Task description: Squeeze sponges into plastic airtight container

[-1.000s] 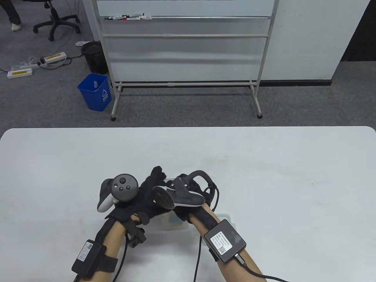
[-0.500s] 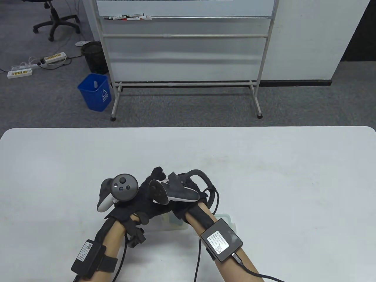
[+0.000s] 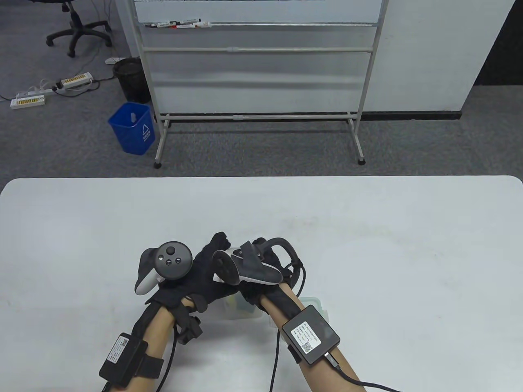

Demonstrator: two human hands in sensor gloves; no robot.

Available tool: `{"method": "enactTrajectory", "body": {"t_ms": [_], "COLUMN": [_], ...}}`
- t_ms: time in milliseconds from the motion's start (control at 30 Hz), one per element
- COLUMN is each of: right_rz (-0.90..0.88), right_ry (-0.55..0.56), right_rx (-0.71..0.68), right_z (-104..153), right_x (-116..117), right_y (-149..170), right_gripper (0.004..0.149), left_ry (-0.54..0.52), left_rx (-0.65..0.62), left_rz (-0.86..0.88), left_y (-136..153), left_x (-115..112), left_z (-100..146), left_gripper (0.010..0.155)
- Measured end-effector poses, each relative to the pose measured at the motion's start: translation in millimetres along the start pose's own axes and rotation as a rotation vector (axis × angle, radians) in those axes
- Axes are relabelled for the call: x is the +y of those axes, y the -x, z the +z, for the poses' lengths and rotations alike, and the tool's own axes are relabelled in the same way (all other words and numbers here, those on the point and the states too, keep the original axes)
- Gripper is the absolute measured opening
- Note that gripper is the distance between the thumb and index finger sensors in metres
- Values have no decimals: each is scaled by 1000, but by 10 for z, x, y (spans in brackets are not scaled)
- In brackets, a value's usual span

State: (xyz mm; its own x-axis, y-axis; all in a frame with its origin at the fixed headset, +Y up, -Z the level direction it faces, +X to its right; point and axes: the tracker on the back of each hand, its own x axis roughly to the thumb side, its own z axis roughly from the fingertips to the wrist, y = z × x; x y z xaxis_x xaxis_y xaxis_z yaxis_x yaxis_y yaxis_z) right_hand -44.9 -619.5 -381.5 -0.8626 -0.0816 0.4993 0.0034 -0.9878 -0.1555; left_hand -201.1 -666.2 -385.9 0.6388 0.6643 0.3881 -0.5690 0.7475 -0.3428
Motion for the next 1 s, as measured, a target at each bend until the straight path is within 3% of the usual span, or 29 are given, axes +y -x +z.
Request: {"method": "enactTrajectory", "body": {"t_ms": [333, 633, 867, 1000], "right_rz": [-108, -251, -354, -384], "right_ry": [171, 326, 332, 276], "right_rx": [28, 194, 342, 418], "right_z": [259, 582, 914, 1113], "right_x": [-205, -366, -94, 243], "right_y": [185, 646, 1120, 1316], "right_gripper": [48, 63, 76, 80], "left_ry": [4, 3, -6, -7], "left_rx": [2, -4, -4, -6], "left_rz": [-14, -23, -30, -31], "left_y": [-6, -7, -6, -6], "left_x": [3, -3, -3, -4], "left_z": [3, 4, 7, 7], "left_gripper": [106, 105, 104, 104]}}
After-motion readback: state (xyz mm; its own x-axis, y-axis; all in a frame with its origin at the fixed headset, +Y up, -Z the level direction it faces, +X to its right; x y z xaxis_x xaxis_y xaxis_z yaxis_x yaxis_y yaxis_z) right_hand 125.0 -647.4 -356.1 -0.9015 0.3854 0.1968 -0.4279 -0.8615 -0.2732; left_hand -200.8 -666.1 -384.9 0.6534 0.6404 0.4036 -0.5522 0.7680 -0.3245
